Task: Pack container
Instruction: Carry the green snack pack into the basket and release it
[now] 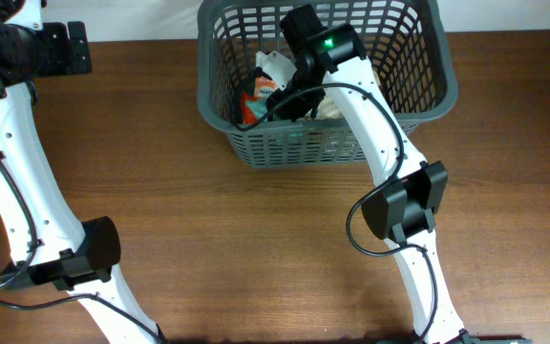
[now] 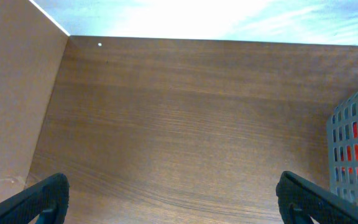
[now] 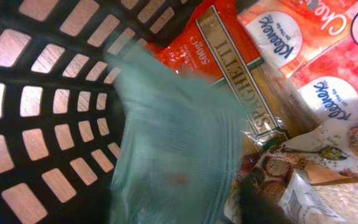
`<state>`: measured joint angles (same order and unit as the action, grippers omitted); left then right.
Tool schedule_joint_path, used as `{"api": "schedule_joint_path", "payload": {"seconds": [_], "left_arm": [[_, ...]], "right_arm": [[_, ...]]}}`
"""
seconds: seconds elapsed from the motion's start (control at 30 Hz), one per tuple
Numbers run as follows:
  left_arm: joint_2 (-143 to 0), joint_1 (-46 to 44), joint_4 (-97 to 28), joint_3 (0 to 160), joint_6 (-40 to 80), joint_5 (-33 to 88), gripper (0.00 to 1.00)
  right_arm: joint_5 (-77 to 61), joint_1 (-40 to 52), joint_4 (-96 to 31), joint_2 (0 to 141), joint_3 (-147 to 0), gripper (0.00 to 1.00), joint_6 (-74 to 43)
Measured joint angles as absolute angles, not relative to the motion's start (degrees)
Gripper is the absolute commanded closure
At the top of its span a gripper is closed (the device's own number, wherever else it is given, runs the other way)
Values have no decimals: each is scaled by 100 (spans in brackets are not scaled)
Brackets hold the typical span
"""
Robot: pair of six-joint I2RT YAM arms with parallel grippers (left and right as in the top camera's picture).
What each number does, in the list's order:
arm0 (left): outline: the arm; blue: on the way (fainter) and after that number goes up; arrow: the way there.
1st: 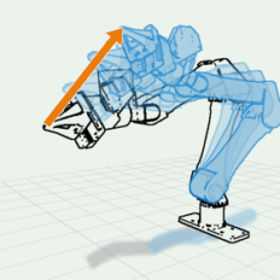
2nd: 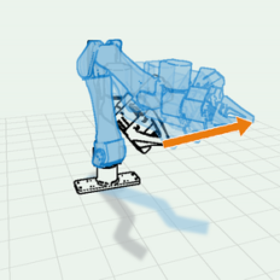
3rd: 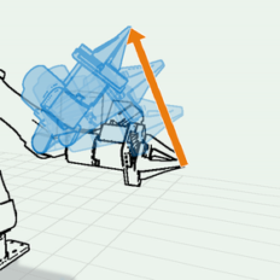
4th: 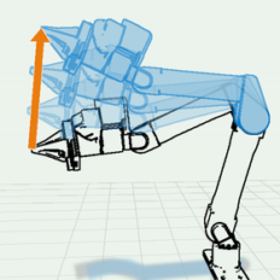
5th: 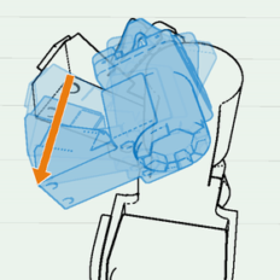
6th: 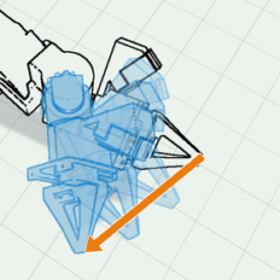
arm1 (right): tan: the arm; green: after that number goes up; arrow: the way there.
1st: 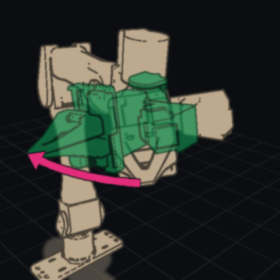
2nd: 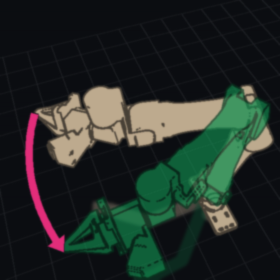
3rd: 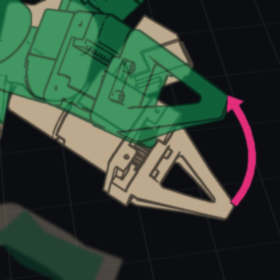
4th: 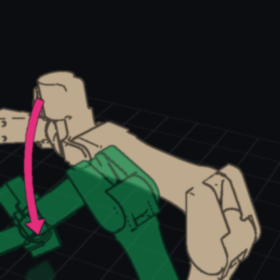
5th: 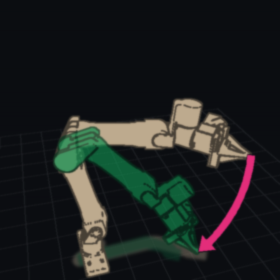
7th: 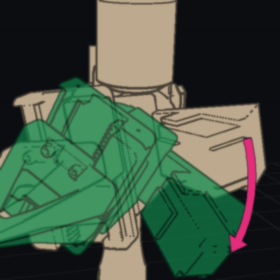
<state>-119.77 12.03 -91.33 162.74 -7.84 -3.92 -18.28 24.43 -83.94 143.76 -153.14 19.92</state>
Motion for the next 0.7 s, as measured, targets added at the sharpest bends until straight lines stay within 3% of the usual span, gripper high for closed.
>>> {"api": "schedule_joint_path", "payload": {"seconds": [0.1,0.37,0.57,0.7], "left_arm": [[-11977,1203,-9133,16274,-784,-392,1],[-11977,1203,-9133,16274,-784,-392,1],[-11977,1203,-9133,16274,-784,-392,1],[-11977,1203,-9133,16274,-784,-392,1]], "right_arm": [[-1828,2432,-8399,14376,-15345,0,1914],[-1850,2257,-8418,14304,-16420,11,801],[-1619,1872,-8661,13476,-17482,15,224],[-757,1466,-9111,12523,-17847,19,78]]}}
